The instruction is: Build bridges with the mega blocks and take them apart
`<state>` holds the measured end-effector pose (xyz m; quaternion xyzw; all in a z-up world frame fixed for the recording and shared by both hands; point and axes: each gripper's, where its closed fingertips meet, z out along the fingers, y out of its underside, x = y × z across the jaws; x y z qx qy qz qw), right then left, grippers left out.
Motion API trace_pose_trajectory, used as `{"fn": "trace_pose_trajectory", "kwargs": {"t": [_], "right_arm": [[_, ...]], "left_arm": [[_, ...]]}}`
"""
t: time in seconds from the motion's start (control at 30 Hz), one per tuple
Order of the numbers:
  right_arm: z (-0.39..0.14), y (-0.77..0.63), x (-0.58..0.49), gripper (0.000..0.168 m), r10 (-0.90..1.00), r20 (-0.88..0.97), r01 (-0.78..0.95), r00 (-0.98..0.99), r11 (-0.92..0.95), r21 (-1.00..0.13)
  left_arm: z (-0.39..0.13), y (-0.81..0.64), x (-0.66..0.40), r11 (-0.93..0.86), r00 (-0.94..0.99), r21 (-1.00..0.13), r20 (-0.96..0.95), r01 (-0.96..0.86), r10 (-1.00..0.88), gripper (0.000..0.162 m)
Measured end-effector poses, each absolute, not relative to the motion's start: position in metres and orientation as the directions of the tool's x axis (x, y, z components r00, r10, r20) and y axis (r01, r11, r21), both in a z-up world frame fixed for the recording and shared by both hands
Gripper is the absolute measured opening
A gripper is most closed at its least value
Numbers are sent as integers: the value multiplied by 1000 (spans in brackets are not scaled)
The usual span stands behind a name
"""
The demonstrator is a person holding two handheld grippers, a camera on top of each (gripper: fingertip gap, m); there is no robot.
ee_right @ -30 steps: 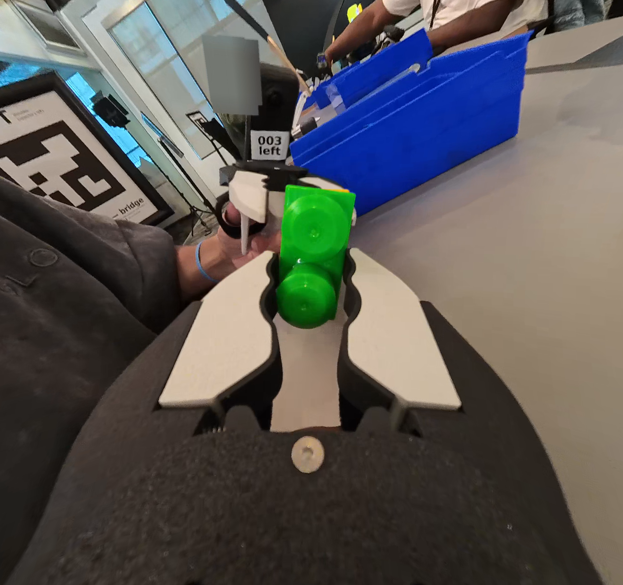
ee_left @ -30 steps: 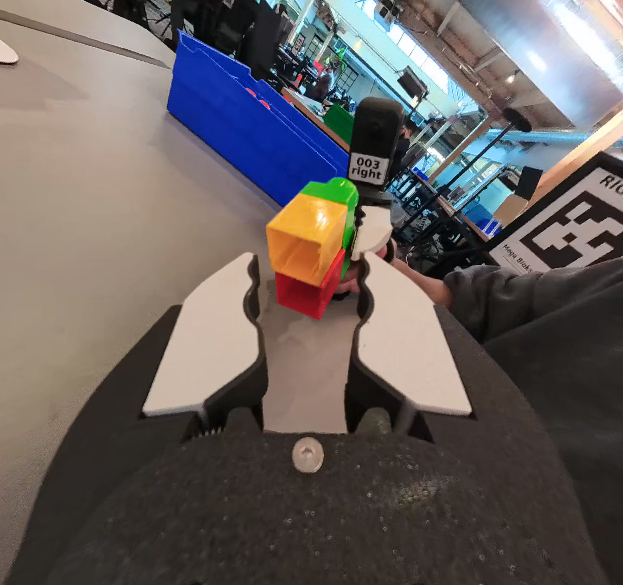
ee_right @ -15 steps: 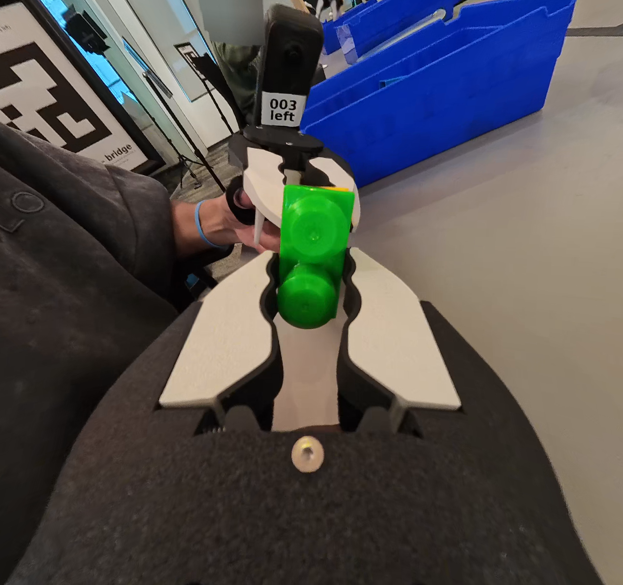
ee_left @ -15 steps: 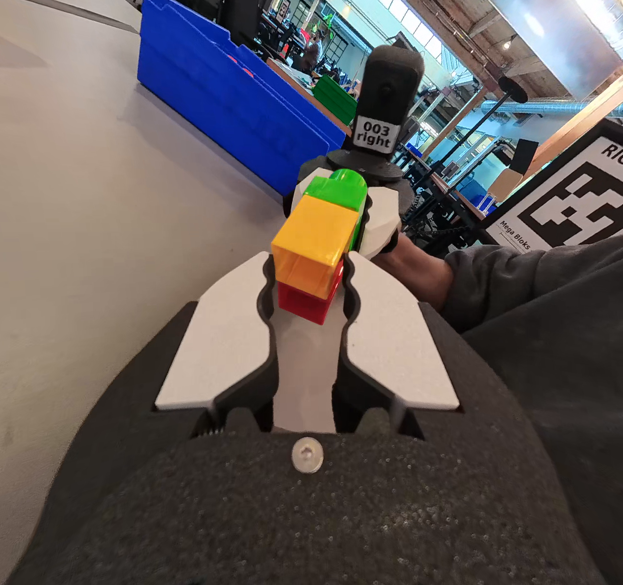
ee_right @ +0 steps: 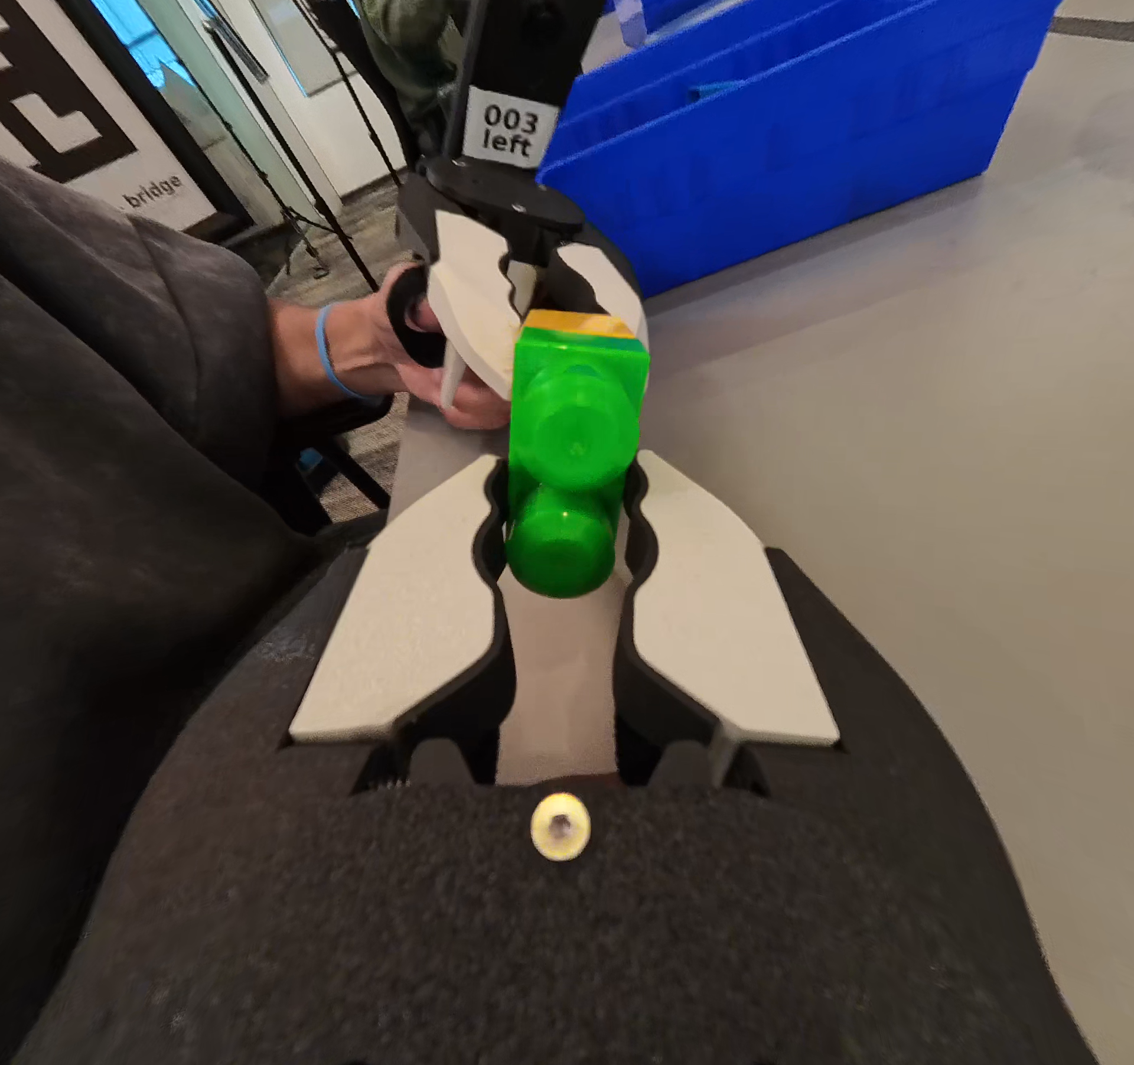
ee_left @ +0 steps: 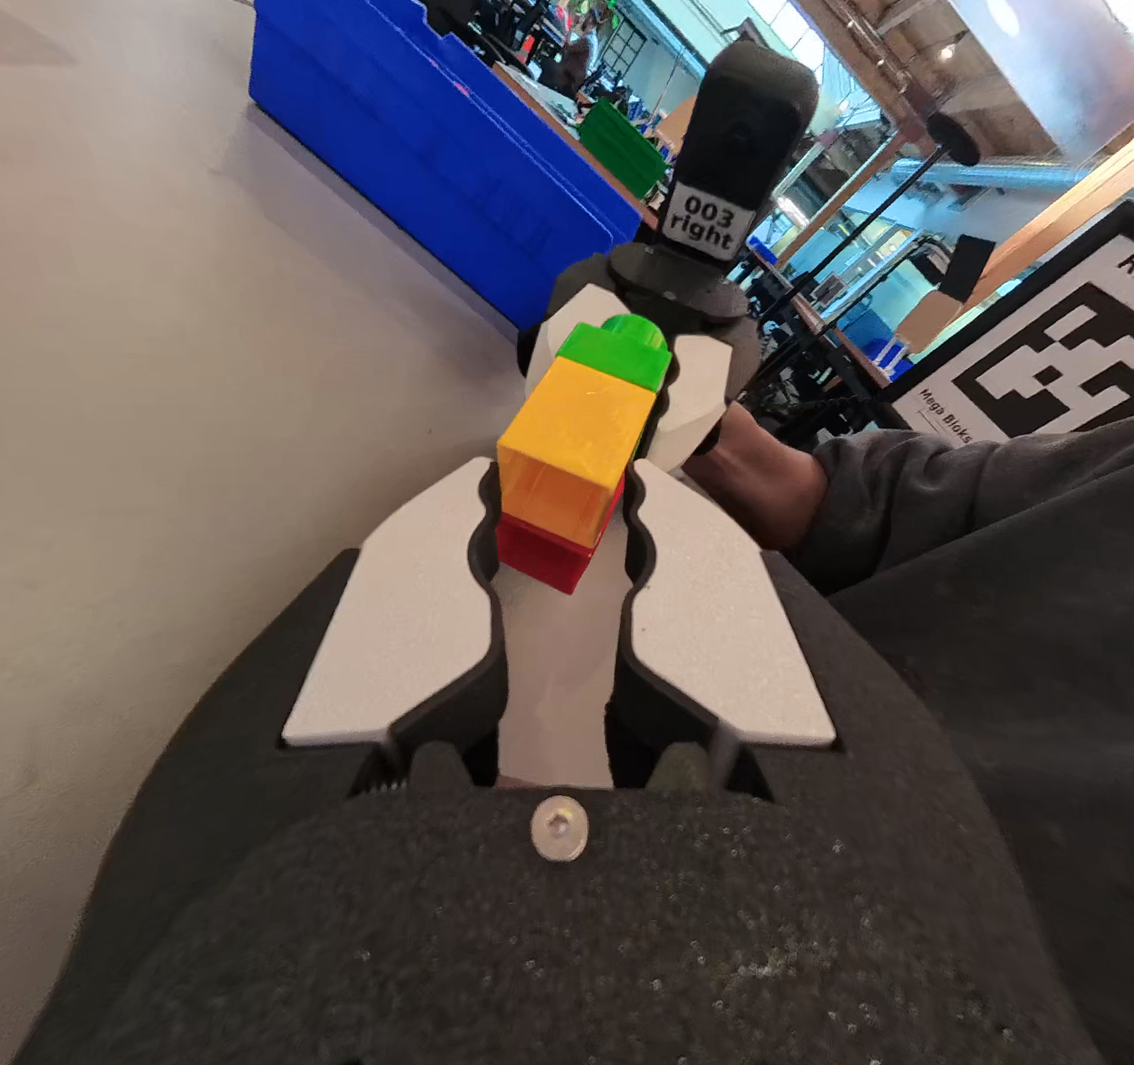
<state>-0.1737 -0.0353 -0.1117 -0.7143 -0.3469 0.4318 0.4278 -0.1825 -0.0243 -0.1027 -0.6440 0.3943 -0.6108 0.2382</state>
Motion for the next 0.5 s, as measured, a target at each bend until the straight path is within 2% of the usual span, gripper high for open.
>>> {"fn": "trace_pose_trajectory", "kwargs": {"t": [0.17, 0.23, 0.33, 0.43, 0.5], "right_arm": [[-95, -28, -173, 36, 826, -456, -47, 332, -468, -882], [-87, -24, -167, 36, 803, -515, -144, 300, -496, -856], [-78, -21, -158, 36, 784, -562, -228, 264, -516, -826], [-78, -23, -161, 36, 786, -558, -220, 265, -514, -829], [-79, -24, -165, 36, 788, -558, -211, 261, -517, -830]], "left_arm": [[-90, -16, -182, -644, -76, -753, 656, -138, -751, 39], [-92, -14, -184, -645, -84, -743, 664, -179, -743, 67], [-104, -17, -189, -606, -66, -766, 631, -216, -773, 59], [-108, -27, -185, -589, -81, -774, 619, -234, -781, 54], [-104, -29, -184, -584, -94, -781, 614, -222, -784, 45]]}}
